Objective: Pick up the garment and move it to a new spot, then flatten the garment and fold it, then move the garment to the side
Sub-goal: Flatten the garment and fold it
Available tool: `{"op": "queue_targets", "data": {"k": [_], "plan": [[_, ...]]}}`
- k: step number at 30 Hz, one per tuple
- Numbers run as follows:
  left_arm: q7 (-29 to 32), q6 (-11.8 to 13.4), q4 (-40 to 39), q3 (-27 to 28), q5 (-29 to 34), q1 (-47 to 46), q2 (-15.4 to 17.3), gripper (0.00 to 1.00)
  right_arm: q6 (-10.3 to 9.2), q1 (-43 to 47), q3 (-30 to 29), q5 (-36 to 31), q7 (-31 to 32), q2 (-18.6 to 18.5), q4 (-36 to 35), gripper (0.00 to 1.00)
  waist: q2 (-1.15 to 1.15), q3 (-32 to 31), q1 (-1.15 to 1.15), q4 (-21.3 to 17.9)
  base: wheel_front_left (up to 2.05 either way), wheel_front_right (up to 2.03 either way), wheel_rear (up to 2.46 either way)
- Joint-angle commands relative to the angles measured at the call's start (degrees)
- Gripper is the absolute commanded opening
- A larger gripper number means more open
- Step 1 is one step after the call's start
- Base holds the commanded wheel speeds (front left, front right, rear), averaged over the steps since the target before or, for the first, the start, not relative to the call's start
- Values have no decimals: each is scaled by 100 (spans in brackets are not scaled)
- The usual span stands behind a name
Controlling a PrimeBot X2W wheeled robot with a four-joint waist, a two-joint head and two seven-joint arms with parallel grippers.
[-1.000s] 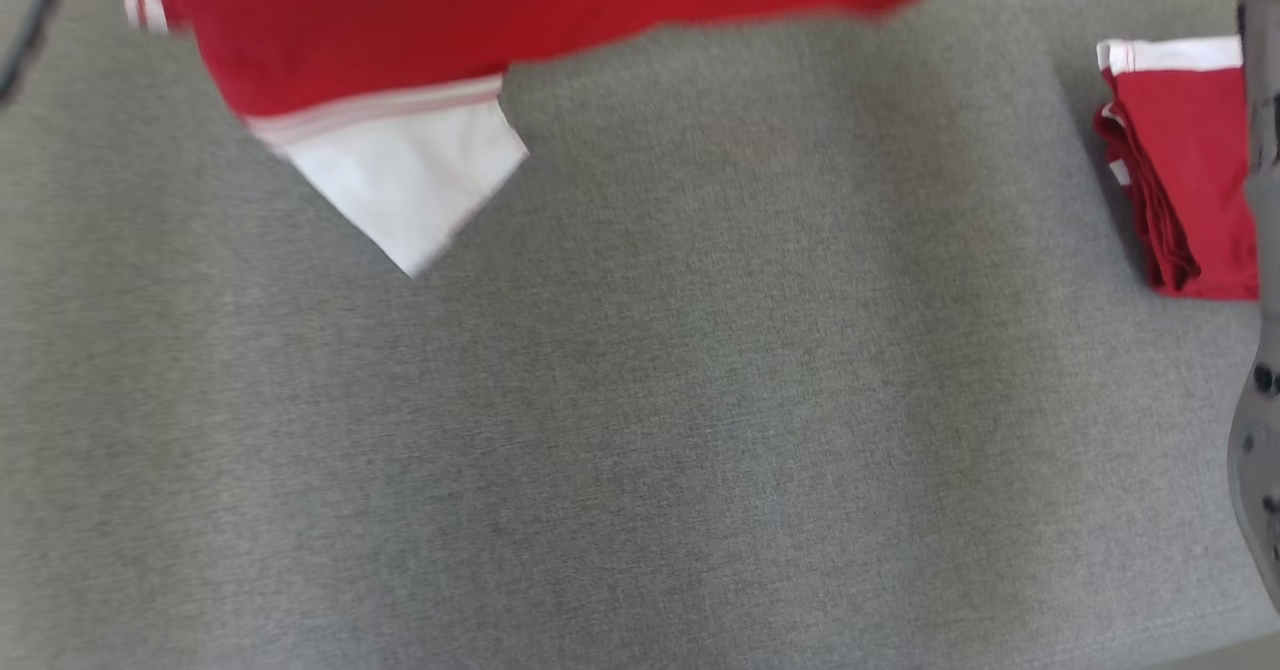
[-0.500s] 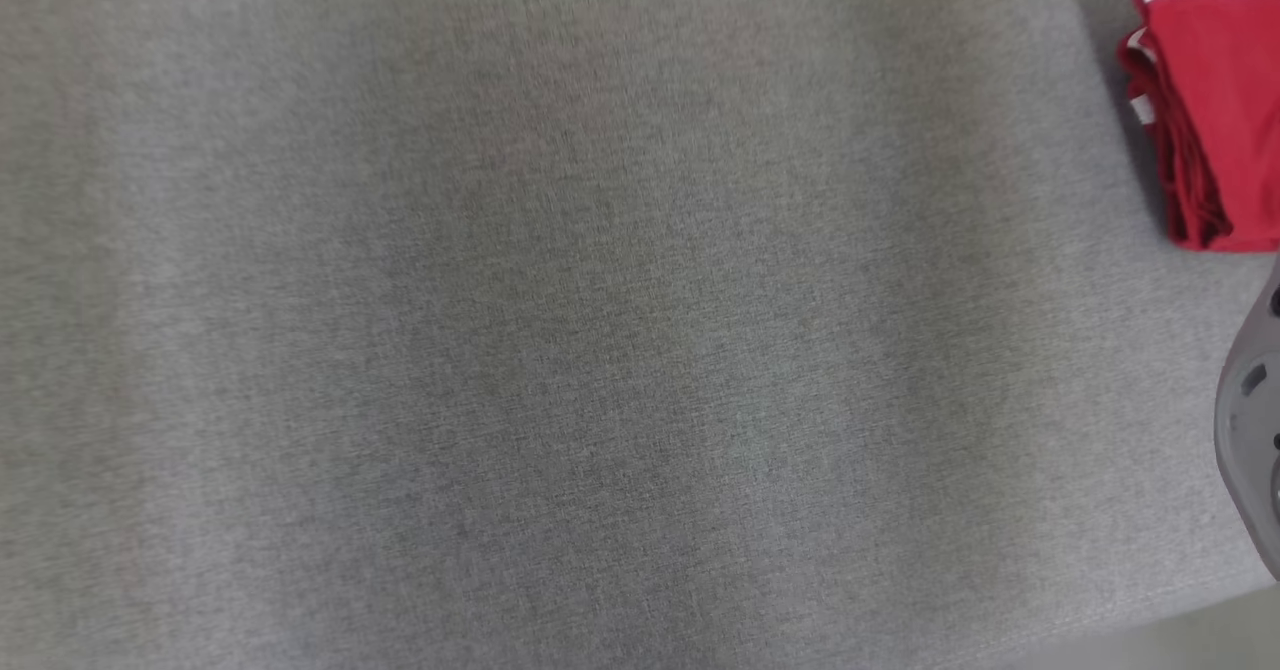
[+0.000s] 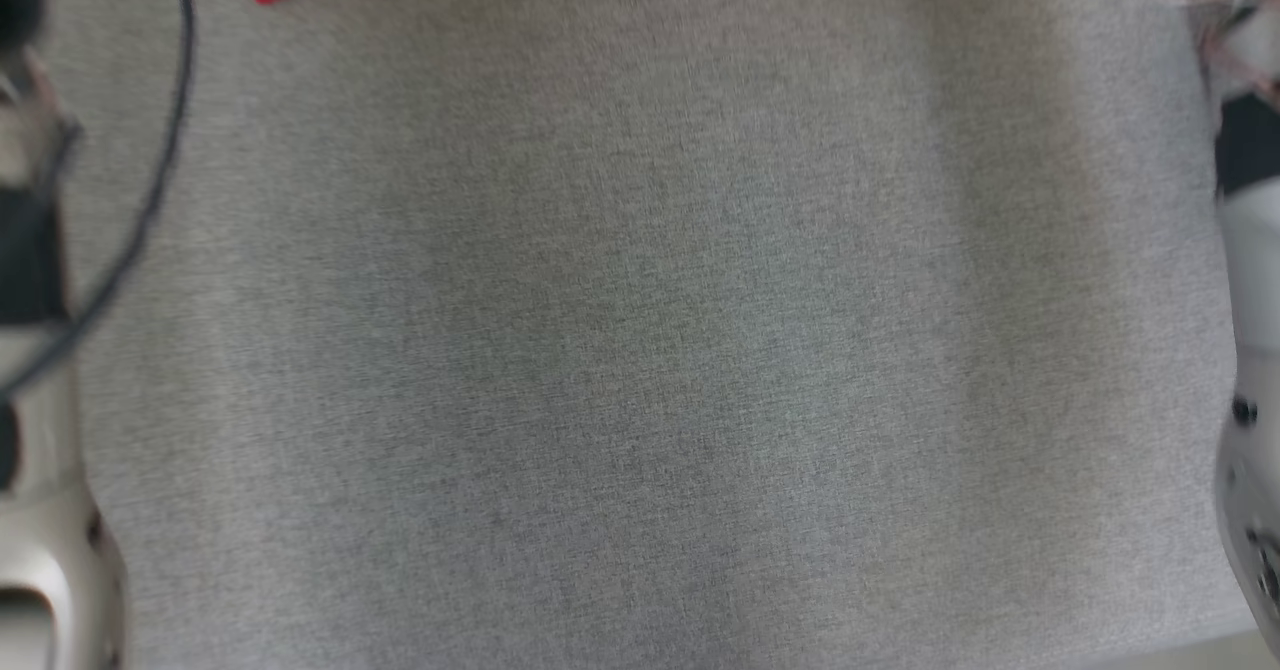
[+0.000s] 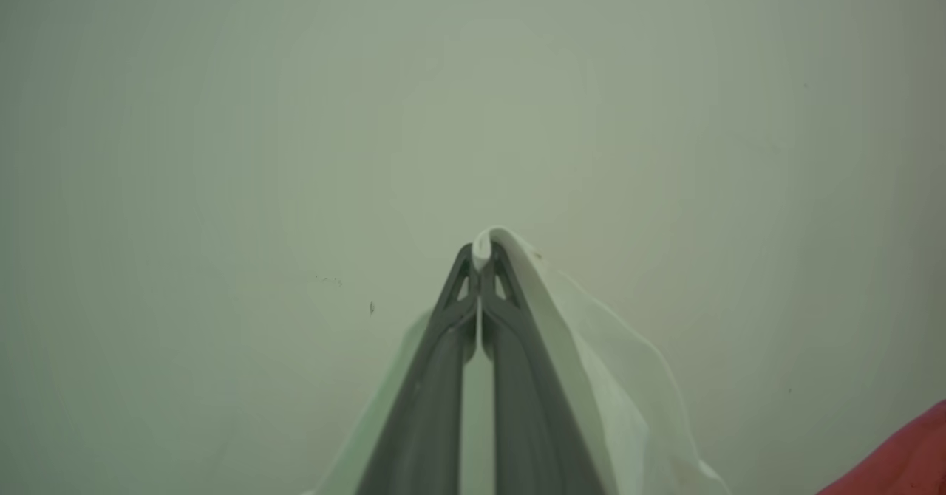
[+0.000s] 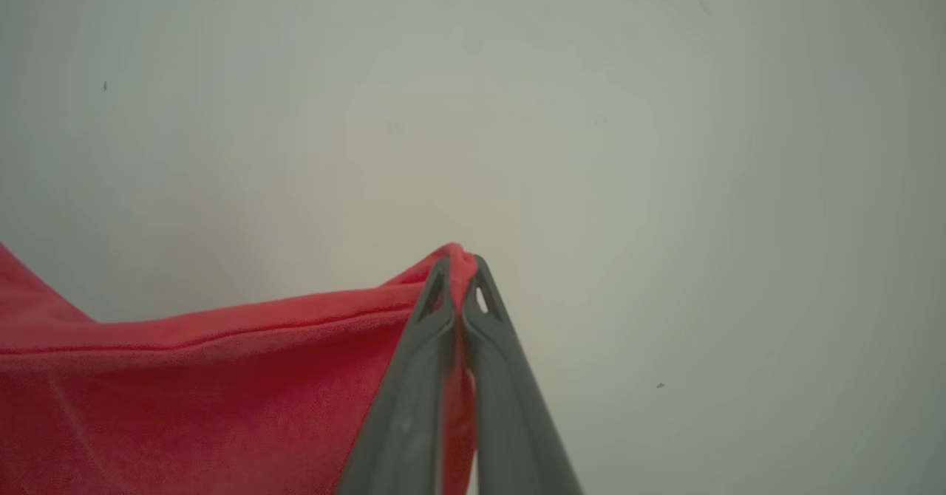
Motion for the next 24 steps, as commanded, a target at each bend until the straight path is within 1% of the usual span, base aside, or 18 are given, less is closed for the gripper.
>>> {"op": "queue_targets", "data": {"k": [1, 3, 4, 6, 8, 9, 11, 12, 13, 15, 19, 20, 24], "plan": [[-16, -45, -130, 18, -101, 339, -5, 0, -14, 268, 195, 298, 1, -162, 46, 0, -1, -226, -1, 125, 0, 0, 0], [-17, -54, -250, 31, -315, 754, 11, 0, -14, 484, 453, 659, 138, -313, 71, 0, -1, -377, -1, 199, 0, 0, 0], [-17, -66, -352, 9, -365, 963, 29, 0, -14, 593, 484, 851, 224, -417, 18, 0, -1, -451, -1, 250, 0, 0, 0], [47, -77, -531, 14, -583, 1364, 36, 0, -14, 861, 545, 1256, 601, -544, -77, 0, -1, -597, -1, 321, 0, 0, 0], [235, -83, -613, 44, -799, 1650, 56, 0, -14, 1057, 584, 1615, 1122, -624, -196, 0, -1, -787, -1, 396, 0, 0, 0], [291, -82, -649, 77, -958, 1919, -10, 0, -14, 1228, 535, 1803, 1359, -662, -251, 0, -1, -919, -1, 437, 0, 0, 0], [251, -57, -947, 43, -1003, 2732, -95, 0, -14, 1832, 493, 2091, 1555, -755, -575, 0, -1, -1143, -1, 480, 0, 0, 0], [251, -57, -947, 43, -1003, 2732, -95, 0, -14, 1832, 493, 2091, 1555, -755, -575, 0, -1, -1143, -1, 480, 0, 0, 0], [242, -4, -1118, 98, -1129, 3037, -160, 0, -14, 2173, 457, 2158, 1691, -834, -763, 0, -1, -1242, -1, 499, 0, 0, 0], [205, 49, -1425, 79, -1178, 3670, -276, 0, -14, 2728, 326, 2285, 1894, -870, -1208, 0, -1, -1426, -1, 541, 0, 0, 0], [187, 167, -1719, -18, -1366, 4854, -554, 0, -14, 3853, 32, 2407, 2280, -813, -1876, 0, -1, -1697, -1, 628, 0, 0, 0], [166, 188, -1756, -93, -1386, 5261, -673, 0, -14, 4308, -106, 2382, 2418, -763, -2134, 0, -1, -1817, -1, 679, 0, 0, 0], [135, 235, -1735, -162, -1357, 5728, -731, 0, -14, 4771, -267, 2260, 2629, -706, -2357, 0, -1, -1956, -1, 733, 0, 0, 0]]}}
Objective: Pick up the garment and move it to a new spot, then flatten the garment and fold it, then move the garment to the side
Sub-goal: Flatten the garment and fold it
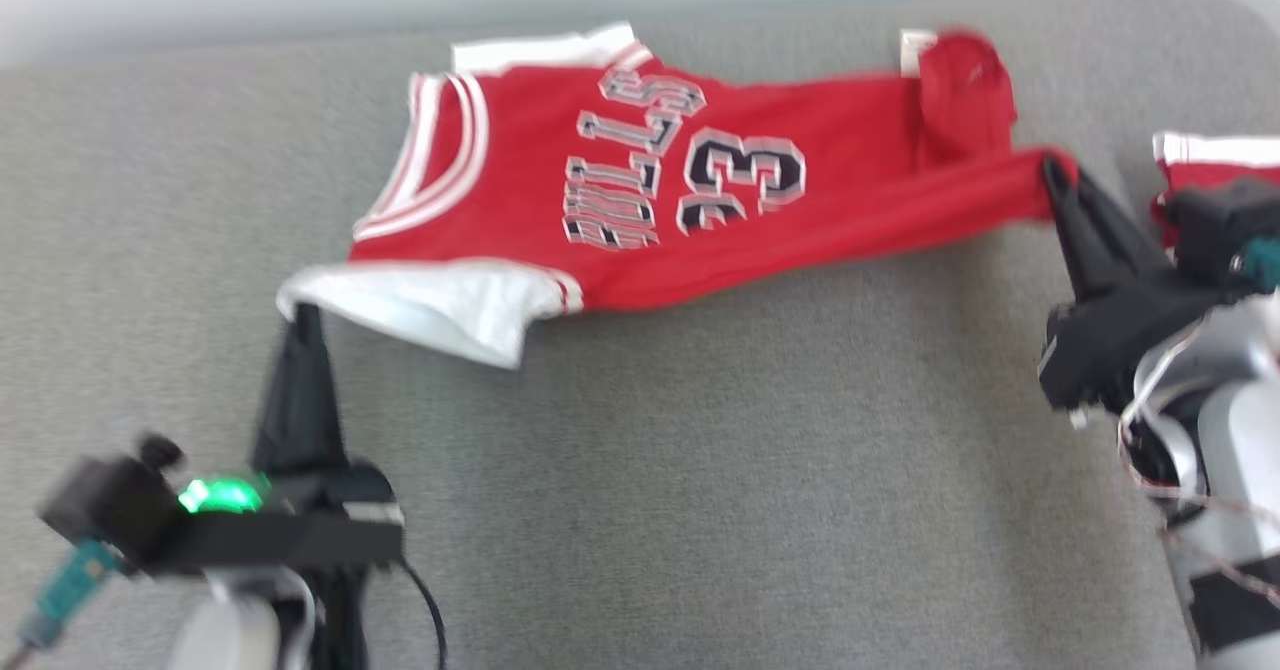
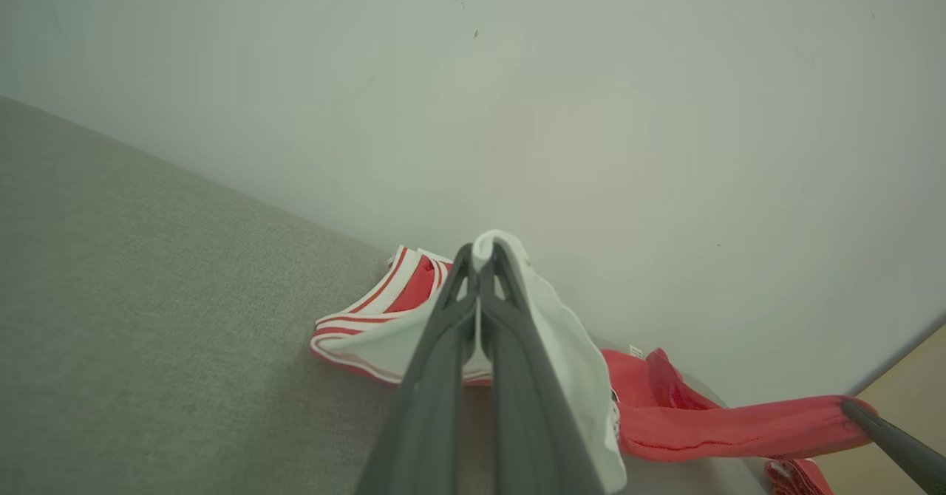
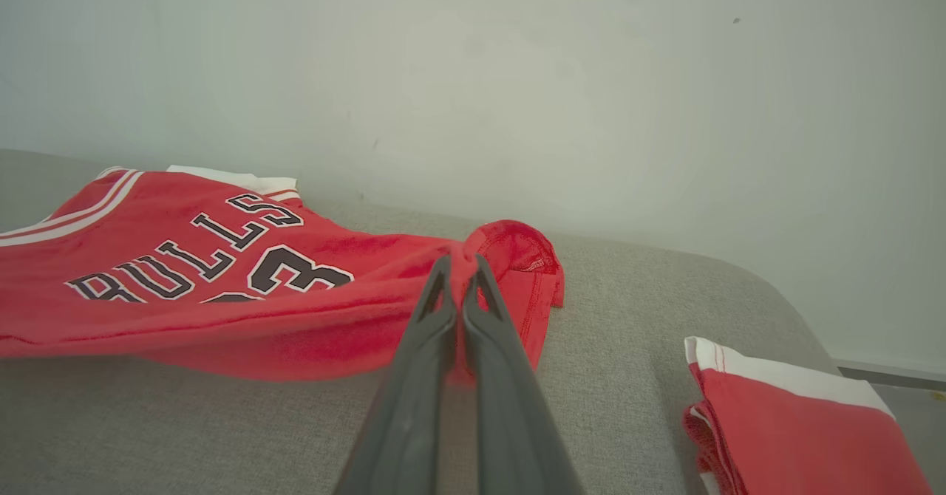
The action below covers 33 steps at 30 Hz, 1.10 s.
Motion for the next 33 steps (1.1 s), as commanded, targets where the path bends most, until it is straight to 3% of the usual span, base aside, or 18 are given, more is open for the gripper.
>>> {"op": "queue_targets", "data": {"k": [1, 6, 10, 21, 33], "plan": [[-9, 3, 32, -37, 17, 189, -41, 0, -14, 197, -43, -55, 45, 68, -41, 0, 1, -255, 3, 174, 0, 0, 0], [186, -6, 172, -200, -266, 805, -140, 0, -14, 816, -367, -179, 435, 336, -93, 0, 1, -458, 3, 249, 0, 0, 0], [695, -61, 308, -356, -802, 1284, -214, 0, -14, 1332, -861, -365, 637, 669, -52, 0, 1, -635, 3, 335, 0, 0, 0], [2373, -77, 64, -466, -2209, 2331, 76, 0, -14, 2322, -1971, -919, 660, 1721, -221, 0, 1, -920, 3, 404, 0, 0, 0], [3753, 226, -658, -611, -3208, 3234, 487, 0, -14, 2772, -2498, -1193, 737, 1953, -167, 0, 1, -1033, 3, 356, 0, 0, 0]]}}
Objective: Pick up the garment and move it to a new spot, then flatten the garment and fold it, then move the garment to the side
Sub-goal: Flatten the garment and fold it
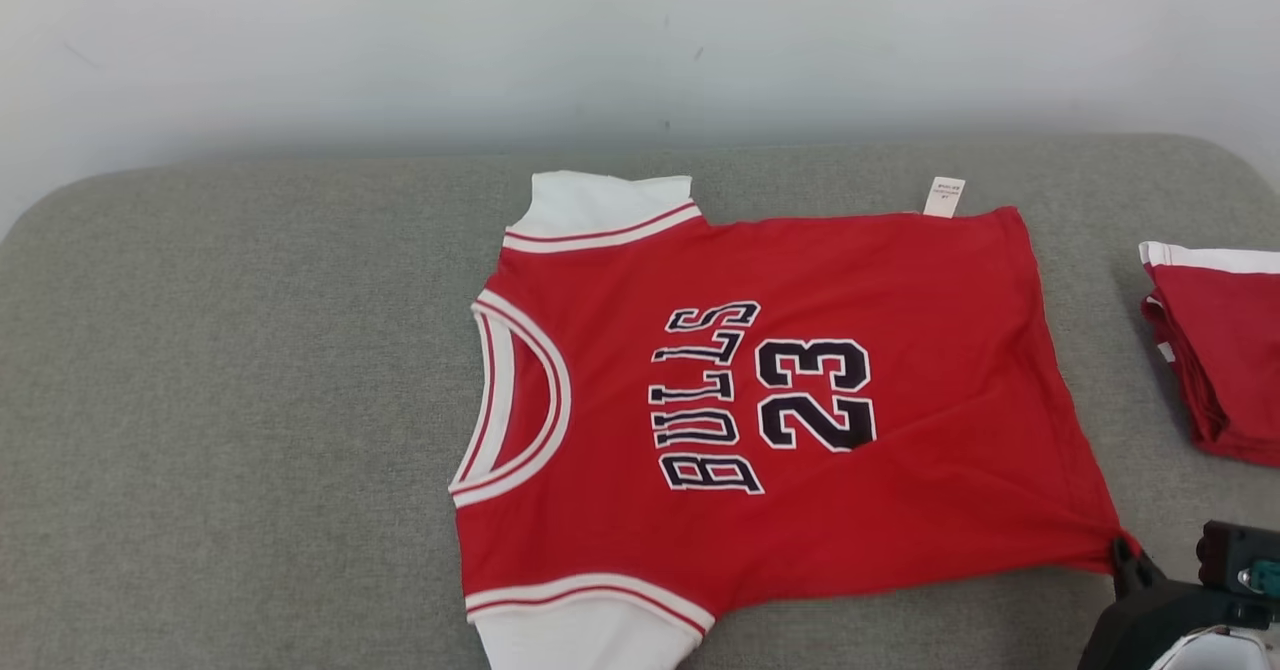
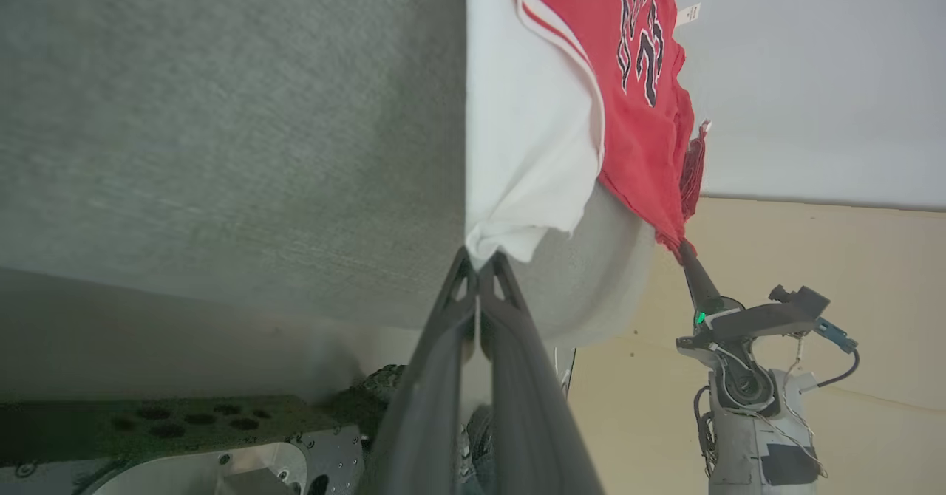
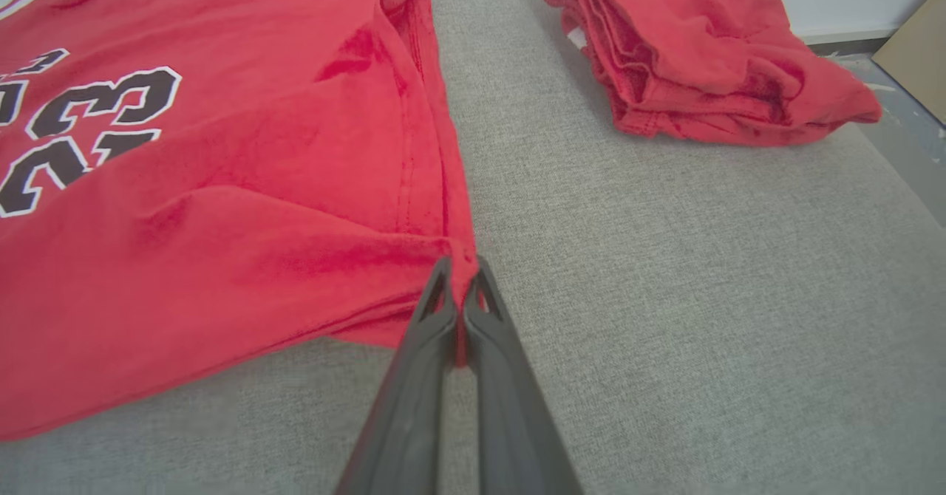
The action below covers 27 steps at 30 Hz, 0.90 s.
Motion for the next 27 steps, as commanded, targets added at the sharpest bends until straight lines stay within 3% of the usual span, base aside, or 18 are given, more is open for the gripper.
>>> {"op": "queue_targets", "data": {"k": [1, 7, 15, 20, 27], "plan": [[34, 17, -30, -8, -46, 73, 31, 0, -14, 76, -15, 5, 8, 28, 23, 0, 0, -2, 0, -10, 0, 0, 0], [538, 73, -457, -10, -623, 313, 79, 0, -14, 148, -42, 102, 72, 26, 172, 0, 0, 34, 0, -84, 0, 0, 0], [137, -90, -933, 662, -1158, -134, -213, 0, -14, 4, -180, 56, 199, 23, 107, 0, 0, 86, 0, -198, 0, 0, 0], [62, -64, -951, 924, -1195, -241, -111, 0, -14, -33, -82, -19, 324, 22, 40, 0, 0, 117, 0, -302, 0, 0, 0], [-279, -225, -815, 1045, -983, -681, -268, 0, -14, -203, 24, 434, -14, 22, -53, 0, 0, 153, 0, -339, 0, 0, 0]]}}
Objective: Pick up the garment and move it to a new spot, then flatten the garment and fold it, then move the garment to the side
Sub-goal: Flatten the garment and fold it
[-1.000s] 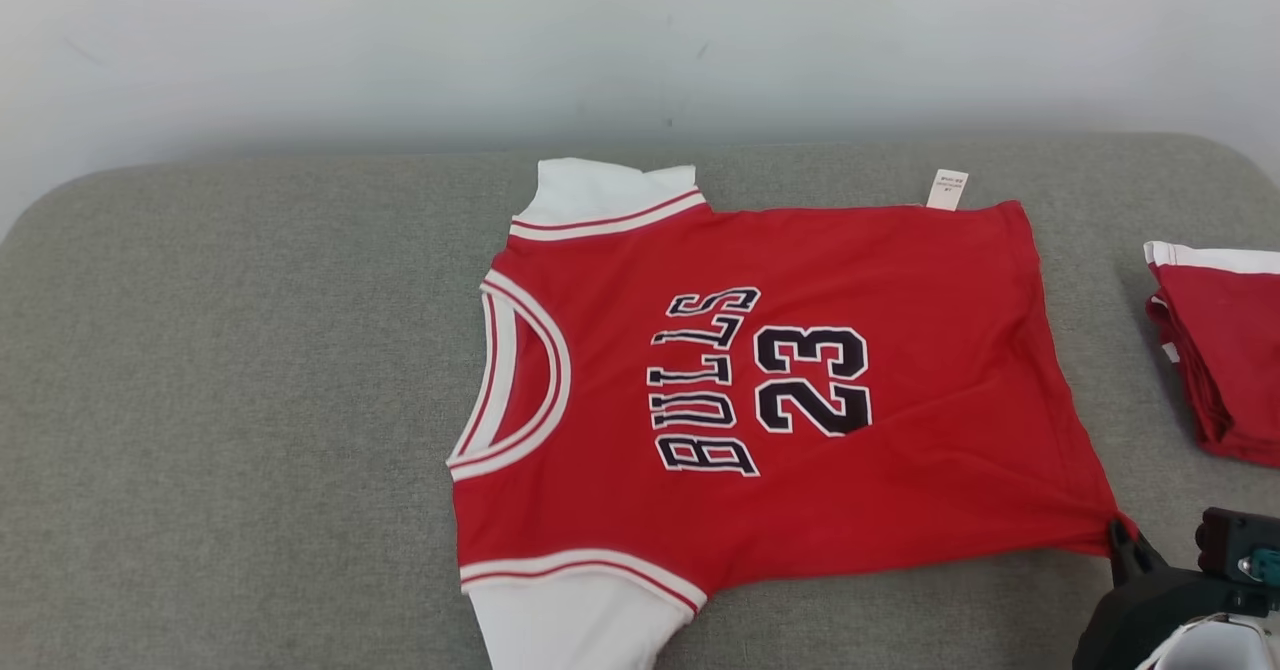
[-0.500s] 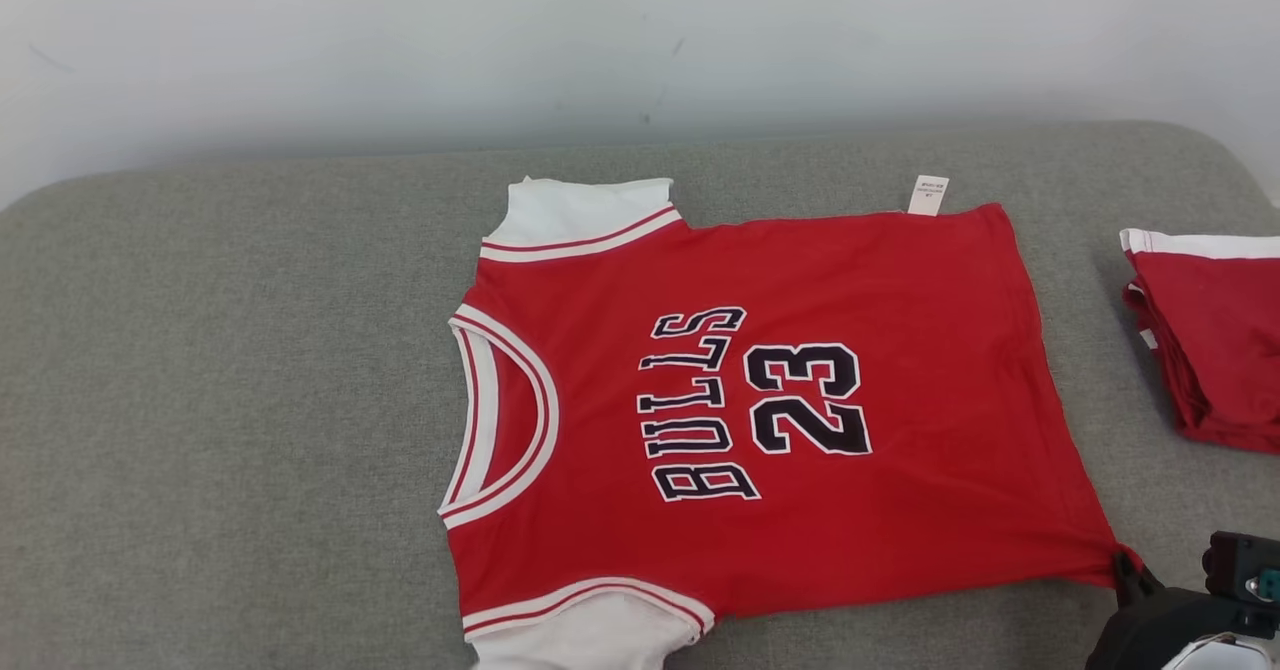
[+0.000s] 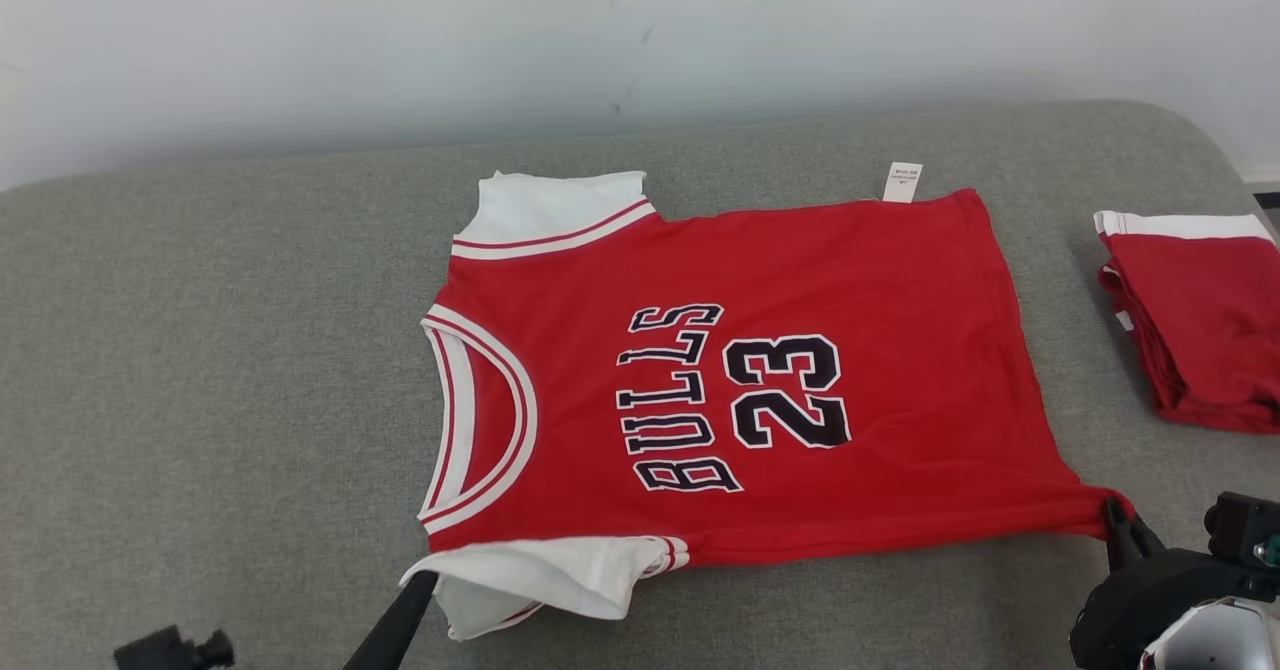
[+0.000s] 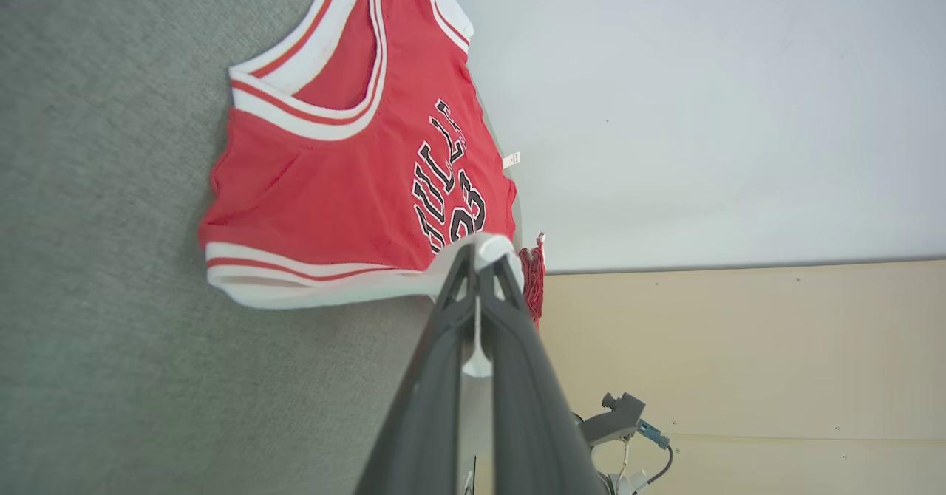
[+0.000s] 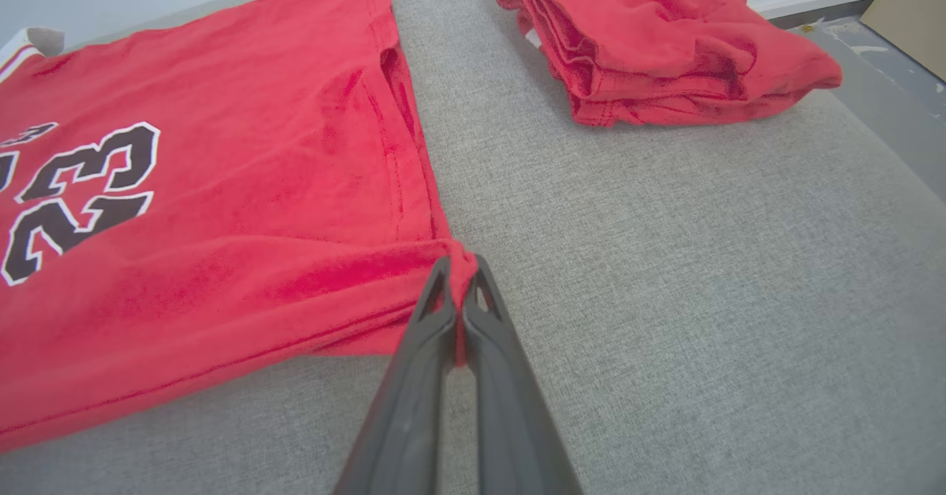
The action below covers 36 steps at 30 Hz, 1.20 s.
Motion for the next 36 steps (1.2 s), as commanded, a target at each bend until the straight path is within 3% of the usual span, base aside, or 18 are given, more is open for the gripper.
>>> {"op": "queue_targets", "data": {"k": [1, 20, 26, 36], "plan": [[-65, -58, 108, -90, 198, -262, -56, 0, -14, -102, 46, 109, -107, 8, -31, 0, 0, 29, 0, 4, 0, 0, 0], [-1382, -351, 1867, -964, 2340, -2699, -353, 0, -14, -1288, 368, 187, -419, -77, 360, 0, 0, 568, 0, 68, 0, 0, 0], [-1978, -380, 2134, -1093, 2550, -3172, -478, 0, -14, -1434, 181, 87, -658, -90, 511, 0, 0, 768, 0, 118, 0, 0, 0], [-2378, -400, 2654, -1369, 2936, -3729, -395, 0, -14, -1601, -74, -152, -967, -37, 632, 0, 0, 913, 0, 105, 0, 0, 0]]}}
